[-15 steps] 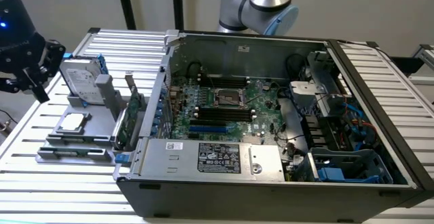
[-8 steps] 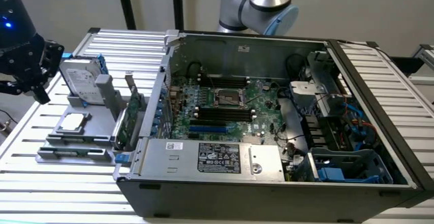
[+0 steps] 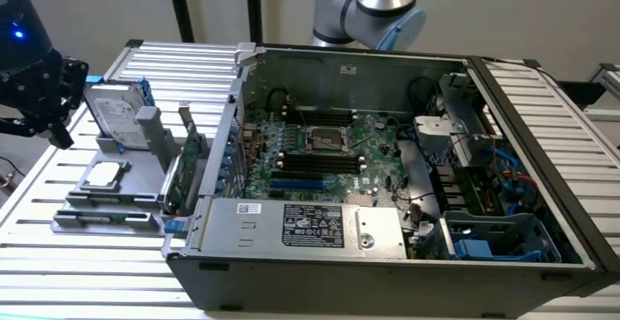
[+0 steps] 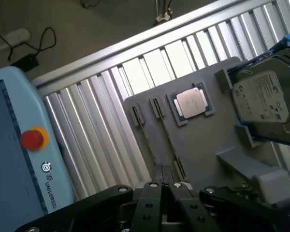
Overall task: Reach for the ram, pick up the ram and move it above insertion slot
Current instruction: 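Pick up the ram and move it above insertion slot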
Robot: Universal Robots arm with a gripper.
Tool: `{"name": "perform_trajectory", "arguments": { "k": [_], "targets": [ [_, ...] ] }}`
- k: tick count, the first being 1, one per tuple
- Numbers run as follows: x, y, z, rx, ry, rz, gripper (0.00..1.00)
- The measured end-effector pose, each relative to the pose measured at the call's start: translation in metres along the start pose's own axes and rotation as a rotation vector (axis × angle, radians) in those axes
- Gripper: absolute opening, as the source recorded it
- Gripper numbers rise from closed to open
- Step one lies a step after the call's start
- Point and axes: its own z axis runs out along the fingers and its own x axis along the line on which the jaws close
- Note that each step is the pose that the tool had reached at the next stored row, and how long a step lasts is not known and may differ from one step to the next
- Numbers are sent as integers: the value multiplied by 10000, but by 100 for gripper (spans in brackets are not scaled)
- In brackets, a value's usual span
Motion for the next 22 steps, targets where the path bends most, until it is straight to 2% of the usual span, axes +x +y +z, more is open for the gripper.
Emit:
{"name": "perform_trajectory", "arguments": {
  "k": [10, 15, 17, 20, 21, 22],
  "targets": [
    [0, -1, 7, 53, -284, -1431, 11],
    [0, -2, 13, 77, -407, -2161, 11],
    [-1, -2, 15, 99, -436, -2445, 11],
    [0, -2, 15, 102, -431, -2571, 12],
    [0, -2, 15, 102, -430, -2595, 18],
    [0, -2, 15, 102, -429, -2619, 18]
  ]
}}
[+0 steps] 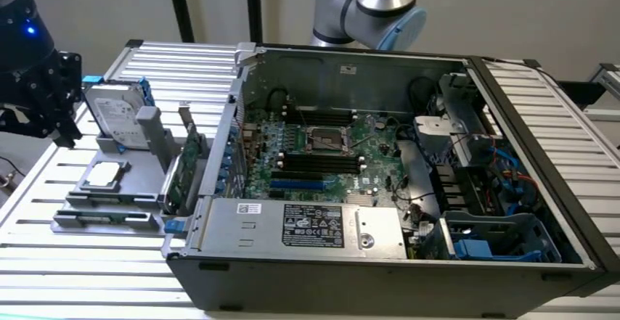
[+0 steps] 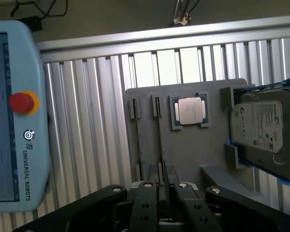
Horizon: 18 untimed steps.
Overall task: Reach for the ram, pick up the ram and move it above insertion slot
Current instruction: 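Pick up the ram and move it above insertion slot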
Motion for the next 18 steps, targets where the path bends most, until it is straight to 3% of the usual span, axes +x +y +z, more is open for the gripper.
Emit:
{"name": "perform_trajectory", "arguments": {
  "k": [4, 18],
  "targets": [
    [1, -1, 22, 2, -1, -63, 36],
    [21, -15, 276, -2, 9, -221, 36]
  ]
}}
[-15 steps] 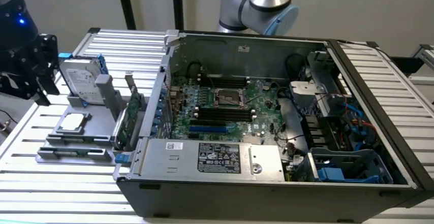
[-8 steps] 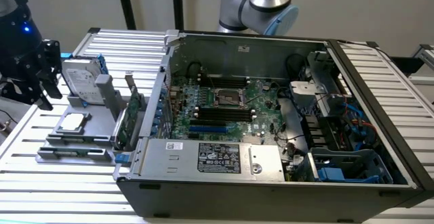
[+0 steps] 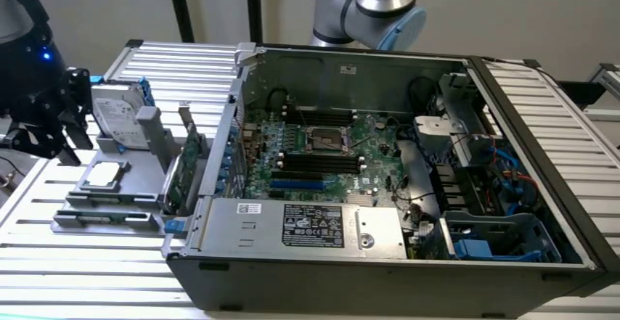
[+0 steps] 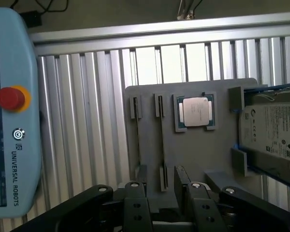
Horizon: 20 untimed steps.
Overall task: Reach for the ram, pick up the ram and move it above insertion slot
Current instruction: 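Pick up the ram and move it above insertion slot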
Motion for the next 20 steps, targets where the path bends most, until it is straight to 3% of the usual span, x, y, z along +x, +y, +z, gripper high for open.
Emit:
{"name": "perform_trajectory", "arguments": {
  "k": [20],
  "targets": [
    [215, -35, 360, 0, -4, -32, 36]
  ]
}}
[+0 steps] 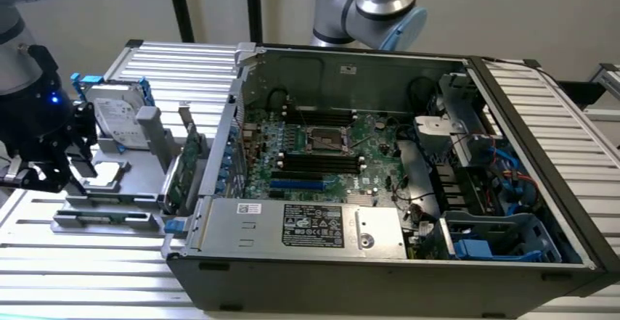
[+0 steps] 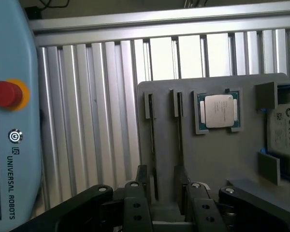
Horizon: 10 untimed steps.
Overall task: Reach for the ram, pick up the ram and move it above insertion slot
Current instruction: 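Pick up the ram and move it above insertion slot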
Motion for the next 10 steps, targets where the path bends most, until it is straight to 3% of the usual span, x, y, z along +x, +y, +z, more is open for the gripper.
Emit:
{"name": "perform_trajectory", "arguments": {
  "k": [10],
  "targets": [
    [7, -9, 181, -1, 0, -3, 36]
  ]
}}
